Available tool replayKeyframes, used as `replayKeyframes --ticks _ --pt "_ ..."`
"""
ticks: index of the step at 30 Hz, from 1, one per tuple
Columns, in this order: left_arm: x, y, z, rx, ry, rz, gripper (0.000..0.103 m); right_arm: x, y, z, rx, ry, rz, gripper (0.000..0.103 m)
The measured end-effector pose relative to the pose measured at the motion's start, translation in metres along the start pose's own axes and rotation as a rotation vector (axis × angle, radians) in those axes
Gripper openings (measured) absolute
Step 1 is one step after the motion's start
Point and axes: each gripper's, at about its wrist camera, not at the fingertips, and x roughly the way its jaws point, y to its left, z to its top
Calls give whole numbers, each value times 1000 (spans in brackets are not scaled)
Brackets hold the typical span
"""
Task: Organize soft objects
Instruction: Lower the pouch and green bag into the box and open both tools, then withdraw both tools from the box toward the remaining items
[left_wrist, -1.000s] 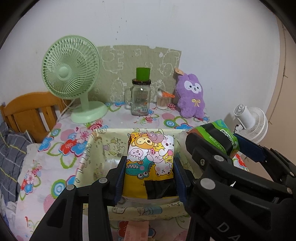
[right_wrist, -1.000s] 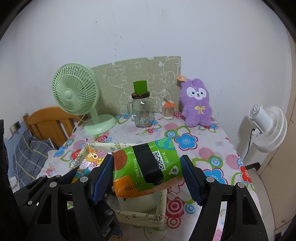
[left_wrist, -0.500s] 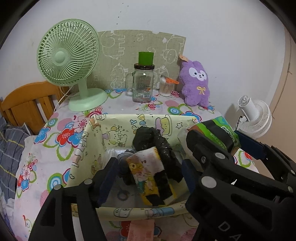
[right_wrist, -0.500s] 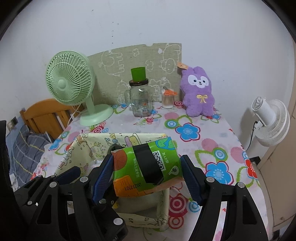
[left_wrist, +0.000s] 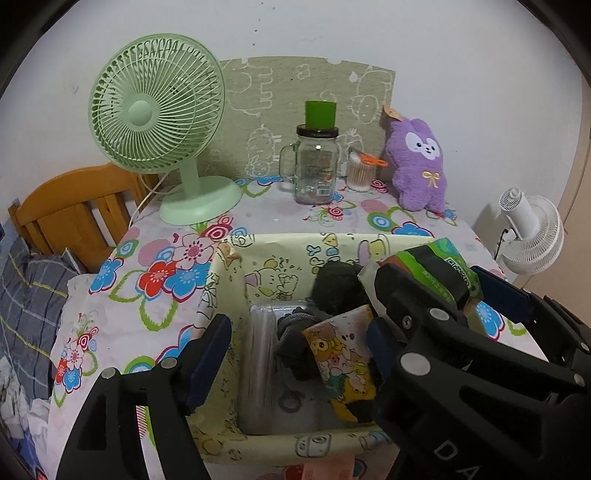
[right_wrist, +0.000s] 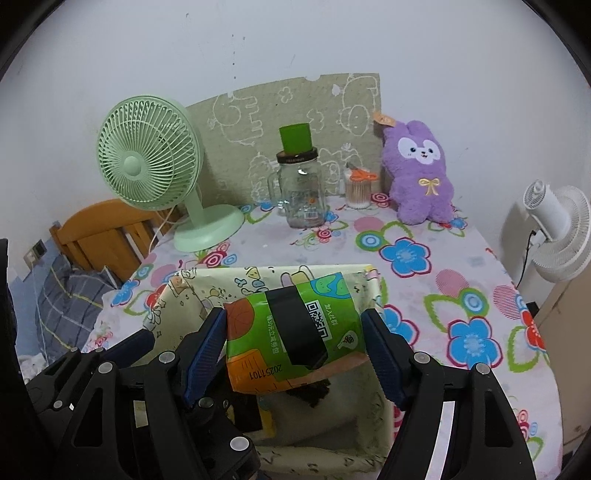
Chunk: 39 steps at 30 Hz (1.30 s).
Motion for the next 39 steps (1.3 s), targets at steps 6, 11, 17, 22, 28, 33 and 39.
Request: replayKeyframes --ticks 6,11,17,22,28,33,39 --pt "5 3 3 -3 3 -15 80 9 3 4 9 14 -18 87" --pt "8 2 7 11 4 -15 80 15 2 6 14 21 -19 95" --pt "5 -1 5 22 -4 -15 85 13 -1 5 26 30 -20 96" --pt "-3 -6 3 31 -23 -1 91 5 -3 3 24 26 -32 96" --pt "-15 -9 -1 35 -36 -9 92 -11 -2 2 -6 8 -66 97" --pt "-30 -13 -4 41 -57 -15 93 -27 -3 0 -7 -11 -63 97" --pt "-48 -17 -7 45 -91 -8 94 -48 1 -1 -27 -33 -75 97"
